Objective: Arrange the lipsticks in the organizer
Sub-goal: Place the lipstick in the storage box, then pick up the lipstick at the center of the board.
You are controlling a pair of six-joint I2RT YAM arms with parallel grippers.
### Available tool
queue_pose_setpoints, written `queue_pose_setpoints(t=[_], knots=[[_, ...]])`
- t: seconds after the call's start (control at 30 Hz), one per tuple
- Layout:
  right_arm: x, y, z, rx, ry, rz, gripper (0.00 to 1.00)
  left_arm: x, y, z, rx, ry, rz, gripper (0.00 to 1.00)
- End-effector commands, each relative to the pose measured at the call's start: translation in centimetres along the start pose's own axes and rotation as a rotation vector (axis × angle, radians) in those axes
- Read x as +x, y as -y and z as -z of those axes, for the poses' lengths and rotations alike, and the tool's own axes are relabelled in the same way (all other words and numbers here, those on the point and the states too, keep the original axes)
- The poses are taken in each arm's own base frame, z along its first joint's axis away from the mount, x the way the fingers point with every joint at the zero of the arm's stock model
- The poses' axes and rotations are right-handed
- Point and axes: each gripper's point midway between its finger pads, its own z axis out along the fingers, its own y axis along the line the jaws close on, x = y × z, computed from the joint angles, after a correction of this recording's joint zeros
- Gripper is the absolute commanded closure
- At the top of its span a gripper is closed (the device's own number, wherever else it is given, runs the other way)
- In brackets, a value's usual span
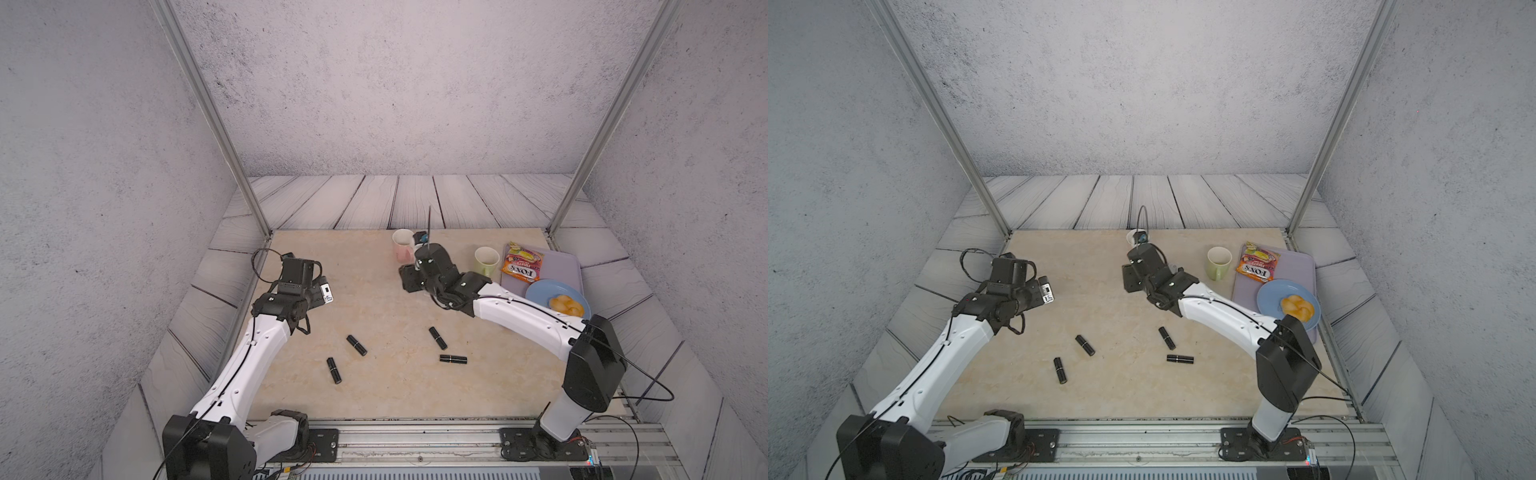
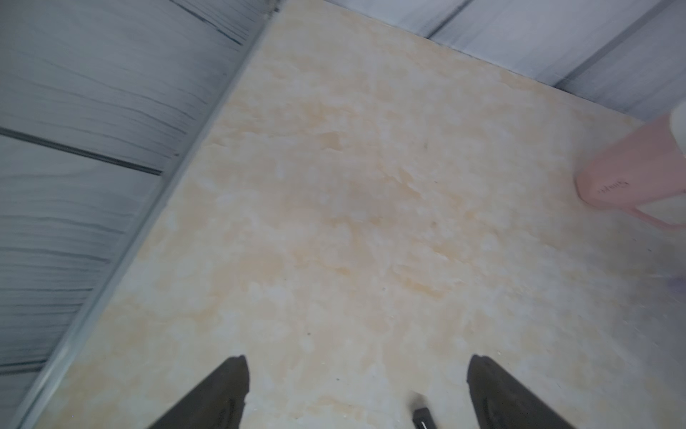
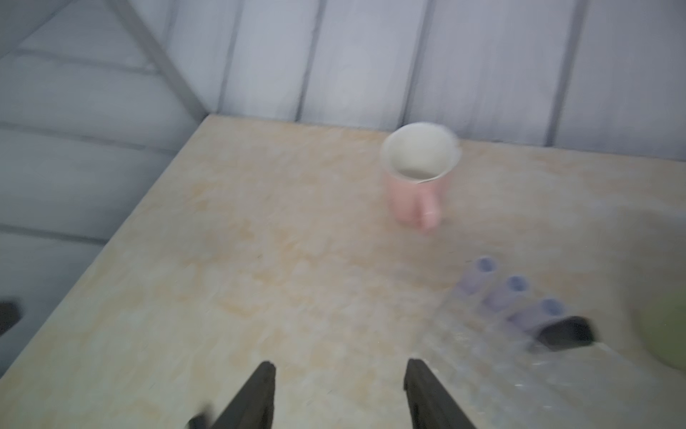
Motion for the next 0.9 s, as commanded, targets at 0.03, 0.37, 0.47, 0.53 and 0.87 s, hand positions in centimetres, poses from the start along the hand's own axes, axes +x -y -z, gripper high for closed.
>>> queue_pose_setpoints(t=[0.03,0.37,0.47,0.53,0.87], knots=[[9.1,-6.8,-1.8,-0.219,-0.308,0.126,0.4,-1.2,-6.7,1.8,-0.295,0.033,0.042,0.02],[16.3,-10.5,-7.0,-0.223,-0.566,0.235,0.41,0.5,-6.6,1.0,-0.213,-0.032,0.143,0.01],[17.1,-10.4,-8.5,-0.198,-0.592,0.245,0.43,0.4,-6.4,1.2,-0.198,-0.031,0.147,0.01],[17.6,-10.5,-9.2,-0.195,-0.613,0.247,0.44,0.3,-6.1,1.2,-0.181,-0.032,0.152,0.01],[19.3,-10.4,-11.5,-0.134,-0.669,0.301,0.5,0.4,-5.8,1.1,-0.16,-0.034,0.158,0.02]])
